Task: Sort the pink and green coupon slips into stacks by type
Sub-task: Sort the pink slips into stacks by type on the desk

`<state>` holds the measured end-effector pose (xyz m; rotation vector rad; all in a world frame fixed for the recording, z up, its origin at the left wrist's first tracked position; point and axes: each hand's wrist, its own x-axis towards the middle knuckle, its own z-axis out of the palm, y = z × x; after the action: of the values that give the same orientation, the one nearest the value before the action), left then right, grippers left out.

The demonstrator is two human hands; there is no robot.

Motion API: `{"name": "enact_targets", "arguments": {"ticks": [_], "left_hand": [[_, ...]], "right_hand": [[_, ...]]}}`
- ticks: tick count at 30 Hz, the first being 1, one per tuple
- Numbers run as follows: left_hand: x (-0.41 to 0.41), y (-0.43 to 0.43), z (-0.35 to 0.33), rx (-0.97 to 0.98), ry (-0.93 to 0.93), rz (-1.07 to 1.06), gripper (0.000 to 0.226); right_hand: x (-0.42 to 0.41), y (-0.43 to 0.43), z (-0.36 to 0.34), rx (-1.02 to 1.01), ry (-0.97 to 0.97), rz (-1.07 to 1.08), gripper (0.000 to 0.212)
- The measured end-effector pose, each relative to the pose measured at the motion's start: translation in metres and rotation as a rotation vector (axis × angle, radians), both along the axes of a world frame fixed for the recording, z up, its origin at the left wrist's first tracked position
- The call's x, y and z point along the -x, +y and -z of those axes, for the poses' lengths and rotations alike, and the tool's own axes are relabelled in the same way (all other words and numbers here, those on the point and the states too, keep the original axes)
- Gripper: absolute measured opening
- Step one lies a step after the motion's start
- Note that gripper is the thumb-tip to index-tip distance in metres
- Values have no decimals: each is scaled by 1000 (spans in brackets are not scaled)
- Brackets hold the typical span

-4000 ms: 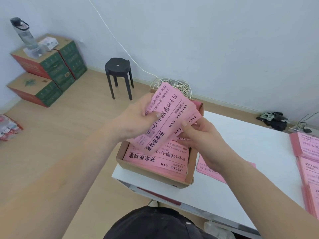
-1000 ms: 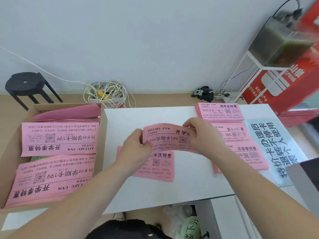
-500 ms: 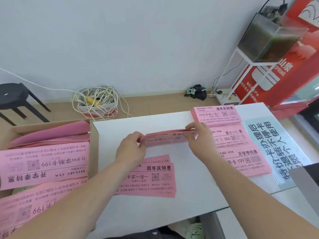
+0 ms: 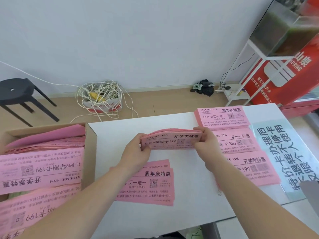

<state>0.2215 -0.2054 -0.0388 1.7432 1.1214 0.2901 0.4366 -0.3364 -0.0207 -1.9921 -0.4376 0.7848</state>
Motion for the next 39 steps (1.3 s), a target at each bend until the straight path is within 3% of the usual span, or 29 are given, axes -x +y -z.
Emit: {"name": "enact_targets", "arguments": {"ticks": [5, 11, 19, 25, 35, 39], "left_hand": [[-8, -18, -1, -36, 56, -45, 21], [-4, -21, -32, 17, 52, -39, 15], [-1, -130, -47, 284, 98, 129, 13], [-57, -162, -36, 440, 4, 201, 13], [-144, -184, -24, 468, -147, 143, 2], [-142, -188, -17, 379, -104, 169, 20]], "right_hand": [[2, -1, 14, 53, 36, 3, 28], [-3, -17, -15, 58, -163, -16, 9], [15, -124, -13, 266, -289, -131, 28], [-46, -173, -18, 410, -355, 58, 38], [-108, -177, -23, 629, -593, 112, 60], [-108, -175, -15, 767, -611, 22, 67]]}}
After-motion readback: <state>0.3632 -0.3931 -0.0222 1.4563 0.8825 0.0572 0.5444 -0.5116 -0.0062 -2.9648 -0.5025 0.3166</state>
